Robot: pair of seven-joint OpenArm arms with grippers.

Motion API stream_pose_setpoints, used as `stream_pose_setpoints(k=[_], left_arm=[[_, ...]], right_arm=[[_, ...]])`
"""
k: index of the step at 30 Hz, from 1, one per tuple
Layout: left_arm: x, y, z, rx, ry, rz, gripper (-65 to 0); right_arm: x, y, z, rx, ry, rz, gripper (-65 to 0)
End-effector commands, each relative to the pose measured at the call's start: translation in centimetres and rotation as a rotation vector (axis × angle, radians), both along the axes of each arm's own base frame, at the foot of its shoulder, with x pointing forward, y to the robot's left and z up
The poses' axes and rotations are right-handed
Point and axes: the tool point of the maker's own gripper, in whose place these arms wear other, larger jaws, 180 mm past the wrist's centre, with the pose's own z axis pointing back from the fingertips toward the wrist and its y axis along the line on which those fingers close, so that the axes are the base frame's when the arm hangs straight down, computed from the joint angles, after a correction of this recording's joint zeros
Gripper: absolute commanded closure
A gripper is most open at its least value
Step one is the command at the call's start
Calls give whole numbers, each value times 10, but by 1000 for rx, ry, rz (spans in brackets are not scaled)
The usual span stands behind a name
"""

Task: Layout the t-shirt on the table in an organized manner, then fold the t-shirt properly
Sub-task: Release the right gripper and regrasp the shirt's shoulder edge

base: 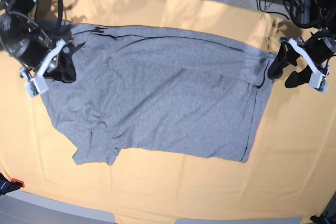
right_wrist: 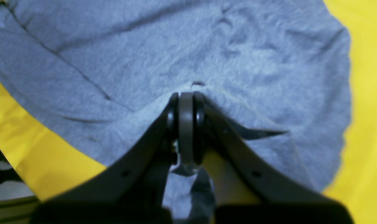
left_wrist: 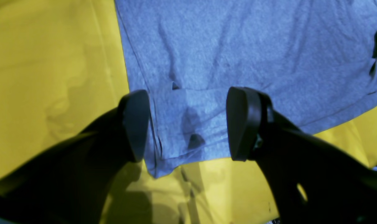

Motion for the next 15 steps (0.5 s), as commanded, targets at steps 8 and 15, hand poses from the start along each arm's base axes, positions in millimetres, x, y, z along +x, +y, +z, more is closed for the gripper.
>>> stream_pose_setpoints(k=[8, 15], left_arm=[[4, 0, 11, 3, -39, -10, -399], [4, 1, 11, 5, -38, -9, -399]], right_arm=[[43, -9, -5, 109, 0, -32, 0], [64, -23, -14, 98, 26, -79, 0]])
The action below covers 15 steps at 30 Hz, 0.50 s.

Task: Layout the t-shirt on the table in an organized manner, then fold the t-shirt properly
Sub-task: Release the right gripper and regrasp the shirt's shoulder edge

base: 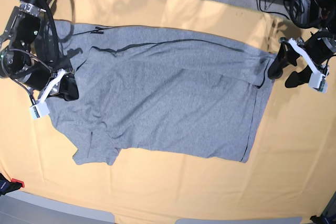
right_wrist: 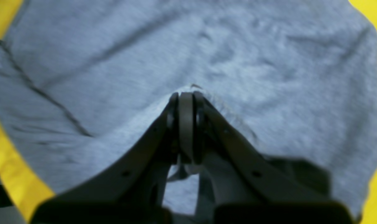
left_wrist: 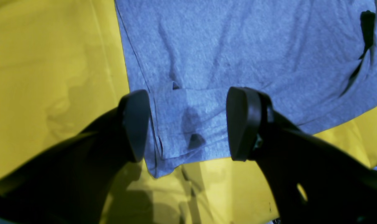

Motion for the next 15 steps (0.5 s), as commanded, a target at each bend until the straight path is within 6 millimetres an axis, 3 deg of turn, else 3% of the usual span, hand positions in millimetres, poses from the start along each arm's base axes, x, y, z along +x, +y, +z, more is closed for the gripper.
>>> stream_pose_setpoints(k=[1, 8, 15], left_arm=[[4, 0, 11, 2, -39, -10, -399], [4, 0, 11, 3, -39, -10, -399], [4, 1, 11, 9, -37, -8, -399]], right_arm=[[13, -7, 17, -14, -66, -12, 0], [21, -40, 8, -146, -53, -158, 0], [18, -49, 0, -159, 1, -224, -5]])
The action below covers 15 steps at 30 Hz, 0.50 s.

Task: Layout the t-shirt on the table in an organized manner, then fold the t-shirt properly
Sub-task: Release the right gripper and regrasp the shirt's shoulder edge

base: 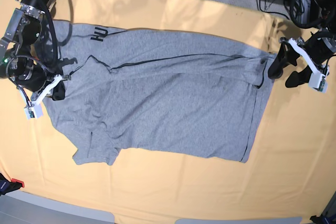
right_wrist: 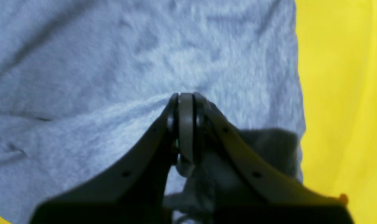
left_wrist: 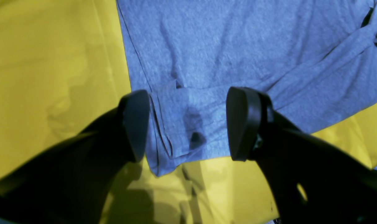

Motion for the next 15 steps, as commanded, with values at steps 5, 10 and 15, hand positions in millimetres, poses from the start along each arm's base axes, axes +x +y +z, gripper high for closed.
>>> stream_pose_setpoints(k=[5, 10, 15], left_arm=[[4, 0, 12, 0, -43, -10, -399], [4, 0, 12, 1, -43, -10, -399], [7, 11, 17, 59, -44, -16, -385]], right_arm=[[10, -40, 11, -74, -20, -218, -233], [10, -47, 11, -97, -15, -249, -238], [9, -25, 32, -65, -64, -82, -236]])
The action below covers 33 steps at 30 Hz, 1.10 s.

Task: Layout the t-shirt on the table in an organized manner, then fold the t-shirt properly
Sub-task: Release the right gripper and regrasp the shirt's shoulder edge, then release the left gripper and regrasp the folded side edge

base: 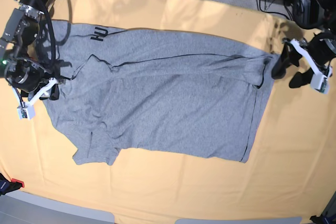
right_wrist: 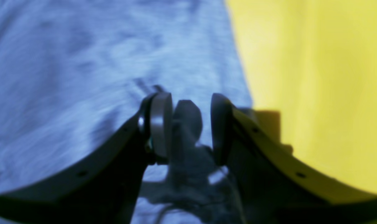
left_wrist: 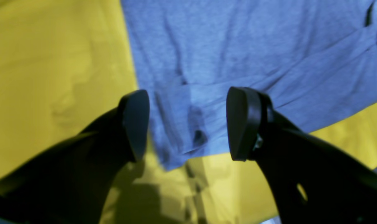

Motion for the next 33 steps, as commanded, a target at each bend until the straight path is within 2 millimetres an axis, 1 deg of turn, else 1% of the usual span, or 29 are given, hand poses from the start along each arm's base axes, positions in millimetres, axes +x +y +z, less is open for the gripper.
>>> stream_pose_setpoints(k=[1, 2, 4, 5, 6, 8, 9, 11, 14, 17, 19, 22, 27, 30, 33], left_arm=[[6, 3, 17, 11, -53, -13, -342], [6, 5, 20, 22, -56, -22, -260], [5, 5, 24, 41, -58, -55, -11], [3, 3, 25, 40, -55, -79, 0], [1, -1, 28, 26, -54, -106, 0], [-4, -13, 35, -35, -48, -158, 0], [-8, -22, 39, -63, -46, -192, 0], [-15, -37, 47, -75, -48, -258, 0], [-22, -55, 54, -15, -62, -337, 0], [-30, -72, 54, 36, -61, -416, 0], [-30, -75, 44, 99, -38, -436, 0], [-26, -73, 23, 181, -4, -441, 0], [-21, -70, -14, 318, 36, -457, 0], [-17, -69, -22, 360, 23, -458, 0], [-8, -66, -20, 370, -29, -434, 0]], right_arm=[[9, -2, 30, -7, -95, 36, -217], [6, 3, 40, 7, -120, 82, -178], [-4, 14, 59, 38, -169, 179, -75], [-10, 19, 67, 54, -189, 228, -28], [-17, 24, 74, 70, -203, 270, 0], [-26, 33, 95, 150, -288, 315, 0], [-31, 36, 103, 184, -318, 332, 0], [-42, 34, 111, 234, -350, 339, 0], [-60, 24, 114, 282, -368, 306, 0], [-77, 7, 105, 269, -335, 242, 0], [-86, -3, 101, 259, -317, 209, 0], [-98, -12, 95, 248, -288, 174, 0], [-105, -14, 89, 248, -262, 163, 0], [-105, -14, 89, 248, -262, 163, 0], [-105, -14, 89, 249, -262, 162, 0]])
